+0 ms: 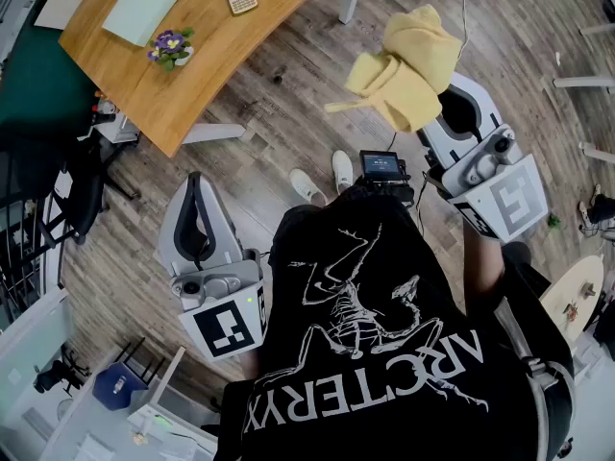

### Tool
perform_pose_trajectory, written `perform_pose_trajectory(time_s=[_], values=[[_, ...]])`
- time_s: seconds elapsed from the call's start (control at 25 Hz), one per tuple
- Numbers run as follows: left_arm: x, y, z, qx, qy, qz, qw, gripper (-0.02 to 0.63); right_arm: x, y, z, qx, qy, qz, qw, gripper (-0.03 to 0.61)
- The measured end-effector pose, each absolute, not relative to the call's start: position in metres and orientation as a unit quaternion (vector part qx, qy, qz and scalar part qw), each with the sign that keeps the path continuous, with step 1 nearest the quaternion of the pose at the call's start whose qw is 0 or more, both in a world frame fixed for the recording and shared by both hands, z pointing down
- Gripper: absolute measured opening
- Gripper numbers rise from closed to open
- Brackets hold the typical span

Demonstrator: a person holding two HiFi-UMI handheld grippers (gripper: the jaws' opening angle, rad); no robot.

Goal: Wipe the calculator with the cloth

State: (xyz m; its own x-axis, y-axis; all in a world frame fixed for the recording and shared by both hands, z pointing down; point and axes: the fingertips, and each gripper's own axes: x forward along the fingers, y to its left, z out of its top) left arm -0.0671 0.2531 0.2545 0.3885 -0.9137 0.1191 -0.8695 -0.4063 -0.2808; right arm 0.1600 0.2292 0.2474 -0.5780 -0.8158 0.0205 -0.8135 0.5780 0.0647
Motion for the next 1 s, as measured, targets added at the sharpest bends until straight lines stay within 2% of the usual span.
perform_pose_trajectory(time_s=[0.52,1.0], values=[[-0.078,0.242,0.256,-0.833,0.534,-0.131,0.067,0.009,0.127,0.227,0.246,0.444,-0.896,-0.011,0.000,0.057],[-0.071,0.211,0.266,-0.818,0.557,-0.131,0.060,0.009,0.142,0.193,0.251,0.433,-0.901,-0.017,0.005,0.057]])
